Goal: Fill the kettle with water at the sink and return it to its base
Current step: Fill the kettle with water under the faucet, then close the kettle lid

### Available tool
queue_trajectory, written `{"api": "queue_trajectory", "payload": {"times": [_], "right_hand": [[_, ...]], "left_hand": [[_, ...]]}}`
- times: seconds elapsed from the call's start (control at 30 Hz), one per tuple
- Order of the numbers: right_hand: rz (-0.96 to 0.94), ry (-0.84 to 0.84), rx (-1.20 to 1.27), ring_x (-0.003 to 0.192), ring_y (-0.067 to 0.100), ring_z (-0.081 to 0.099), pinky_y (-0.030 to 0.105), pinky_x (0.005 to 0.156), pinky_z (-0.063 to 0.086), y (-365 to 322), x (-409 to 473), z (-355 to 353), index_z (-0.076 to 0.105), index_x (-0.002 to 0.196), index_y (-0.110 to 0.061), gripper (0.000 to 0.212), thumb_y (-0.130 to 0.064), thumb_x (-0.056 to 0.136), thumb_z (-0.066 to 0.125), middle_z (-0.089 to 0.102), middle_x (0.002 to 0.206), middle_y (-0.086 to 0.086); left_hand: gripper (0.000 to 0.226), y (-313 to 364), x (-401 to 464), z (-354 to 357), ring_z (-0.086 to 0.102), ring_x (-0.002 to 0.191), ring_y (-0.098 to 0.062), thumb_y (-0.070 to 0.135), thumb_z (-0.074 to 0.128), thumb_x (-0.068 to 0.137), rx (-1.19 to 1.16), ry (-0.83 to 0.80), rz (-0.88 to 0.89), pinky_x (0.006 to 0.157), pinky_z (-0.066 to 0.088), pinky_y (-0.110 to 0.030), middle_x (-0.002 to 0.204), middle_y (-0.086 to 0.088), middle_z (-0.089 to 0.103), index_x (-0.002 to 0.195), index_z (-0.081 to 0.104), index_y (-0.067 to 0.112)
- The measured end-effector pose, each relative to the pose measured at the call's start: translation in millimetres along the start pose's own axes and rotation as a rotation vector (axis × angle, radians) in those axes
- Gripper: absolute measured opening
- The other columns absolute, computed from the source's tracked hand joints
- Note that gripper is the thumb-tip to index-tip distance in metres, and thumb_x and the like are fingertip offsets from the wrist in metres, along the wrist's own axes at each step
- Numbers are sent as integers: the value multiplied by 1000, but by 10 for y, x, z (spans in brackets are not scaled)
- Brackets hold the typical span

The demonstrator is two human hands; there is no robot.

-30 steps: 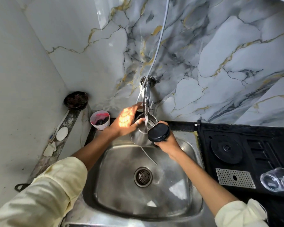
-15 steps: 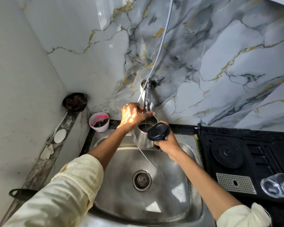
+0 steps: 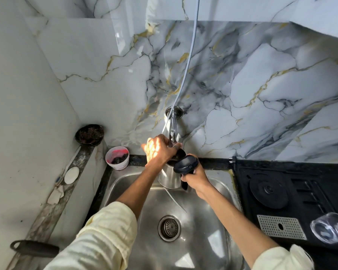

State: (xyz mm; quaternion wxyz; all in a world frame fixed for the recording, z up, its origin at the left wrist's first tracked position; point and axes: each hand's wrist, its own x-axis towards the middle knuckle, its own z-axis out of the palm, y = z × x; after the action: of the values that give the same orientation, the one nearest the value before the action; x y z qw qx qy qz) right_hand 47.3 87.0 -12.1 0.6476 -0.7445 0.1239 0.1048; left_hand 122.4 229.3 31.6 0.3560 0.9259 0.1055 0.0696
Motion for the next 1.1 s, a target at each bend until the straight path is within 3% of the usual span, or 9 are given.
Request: {"api": "queue_trajectory", "payload": {"times": [0.07,0.13,0.2,0.37,0.53,0.73,0.8,0.9,1.1], "right_hand": [[13,1,-19,92,7,61,17,62,50,56,-66,-57,51,121,-41,80,25,76,53,65,103,-11],[5,1,-55,94,4,60,11,62,50,81,-168,-184,53,113,-45,80,24,74,56,66,104,-12],[7,-15,-100,92,4,59,5,60,49,95,-270,-347,56,107,-42,72,23,74,59,67,101,-11],[80,-128,-225,101,13,64,22,83,52,54,-625,-747,62,114,-34,63,16,76,71,72,103,-8],[-95,-350,-413,134,-6,49,21,115,34,-229,-964,-933,32,158,-35,86,1,90,71,55,143,-22],[-433,-242,-739,144,8,41,33,117,39,-465,-1378,-952,-13,152,-64,100,-18,101,60,33,164,-12],[-521,-227,-887,130,27,54,47,113,46,-501,-1454,-962,-12,153,-63,103,-21,99,64,54,147,9],[-545,-212,-1091,95,22,58,37,87,48,-548,-1497,-972,-13,149,-69,112,-25,92,73,59,104,3],[-490,-199,-1177,83,23,60,36,75,50,-592,-1446,-1067,4,150,-63,108,-21,84,79,54,90,-8]], "left_hand": [[77,-116,-113,-88,54,128,-25,84,78,58,-96,-141,-14,110,37,-51,120,4,71,114,68,32],[127,-305,-340,-179,37,150,-27,79,87,48,-324,-312,-54,124,31,-55,160,-2,44,156,40,32],[151,-607,-602,-152,27,157,-28,60,100,44,-520,-438,-91,127,30,-50,172,-1,20,166,15,33],[154,-1194,-1255,30,33,156,-30,0,99,60,-623,-788,-245,117,46,-45,172,-7,28,167,-7,36],[131,-1200,-1519,211,77,106,-20,8,100,51,-868,-788,-275,87,64,-56,133,-6,67,159,32,34],[114,-1034,-1626,270,74,110,-14,8,104,43,-963,-649,-197,76,64,-31,135,-1,64,131,52,60],[120,-1005,-1620,239,73,110,-8,9,105,40,-945,-627,-142,80,62,-26,137,0,63,134,52,59],[121,-958,-1604,193,71,109,2,4,106,42,-904,-637,-65,82,61,-20,139,4,61,132,50,63],[116,-853,-1654,194,70,110,3,11,108,44,-865,-684,-3,83,61,-19,137,6,60,127,53,71]]}}
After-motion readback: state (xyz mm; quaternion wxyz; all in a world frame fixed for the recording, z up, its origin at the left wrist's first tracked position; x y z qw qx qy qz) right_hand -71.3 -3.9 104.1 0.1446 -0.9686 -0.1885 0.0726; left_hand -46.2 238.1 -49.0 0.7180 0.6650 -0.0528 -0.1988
